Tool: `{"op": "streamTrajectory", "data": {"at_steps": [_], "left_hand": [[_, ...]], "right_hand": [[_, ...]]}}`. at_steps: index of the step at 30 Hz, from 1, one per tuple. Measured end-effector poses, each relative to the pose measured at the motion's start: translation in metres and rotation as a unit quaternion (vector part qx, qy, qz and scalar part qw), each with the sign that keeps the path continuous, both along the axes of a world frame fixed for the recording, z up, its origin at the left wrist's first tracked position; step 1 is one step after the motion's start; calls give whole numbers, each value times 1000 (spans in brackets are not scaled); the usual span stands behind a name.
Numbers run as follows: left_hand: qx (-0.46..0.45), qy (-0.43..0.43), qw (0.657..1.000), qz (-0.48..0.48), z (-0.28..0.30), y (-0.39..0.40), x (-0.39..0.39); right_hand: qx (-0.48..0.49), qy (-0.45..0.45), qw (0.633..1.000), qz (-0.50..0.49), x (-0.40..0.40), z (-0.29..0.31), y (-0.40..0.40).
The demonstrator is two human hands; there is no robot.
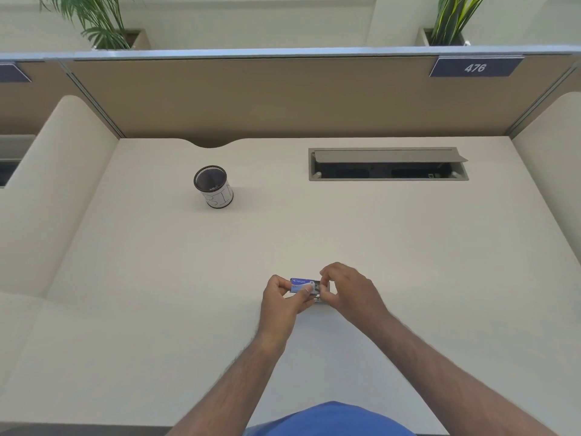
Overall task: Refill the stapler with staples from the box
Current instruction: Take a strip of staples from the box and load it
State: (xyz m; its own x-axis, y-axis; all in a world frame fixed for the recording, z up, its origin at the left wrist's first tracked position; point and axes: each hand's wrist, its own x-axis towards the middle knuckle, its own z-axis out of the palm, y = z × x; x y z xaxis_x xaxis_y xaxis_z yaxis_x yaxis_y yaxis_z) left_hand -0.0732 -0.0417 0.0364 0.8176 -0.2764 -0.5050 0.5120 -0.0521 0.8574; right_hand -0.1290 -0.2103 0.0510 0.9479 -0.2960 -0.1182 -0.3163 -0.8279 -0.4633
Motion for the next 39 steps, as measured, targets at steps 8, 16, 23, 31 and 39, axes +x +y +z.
{"op": "streamTrajectory", "data": {"at_steps": [8, 16, 23, 31, 39], "left_hand": [[-16, 12, 1000, 8, 0, 0, 5], [-32, 18, 999, 16, -1, -2, 7], [-44, 28, 998, 32, -3, -1, 10], [-45, 26, 998, 35, -2, -1, 9], [-38, 25, 999, 22, 1, 0, 12]], "right_hand": [[185, -45, 980, -56, 1, 2, -4], [450, -131, 863, -189, 5, 1, -15], [511, -75, 817, -257, 2, -12, -24], [567, 0, 797, -207, -1, -15, -18], [493, 20, 850, -183, -1, -11, -17]]}}
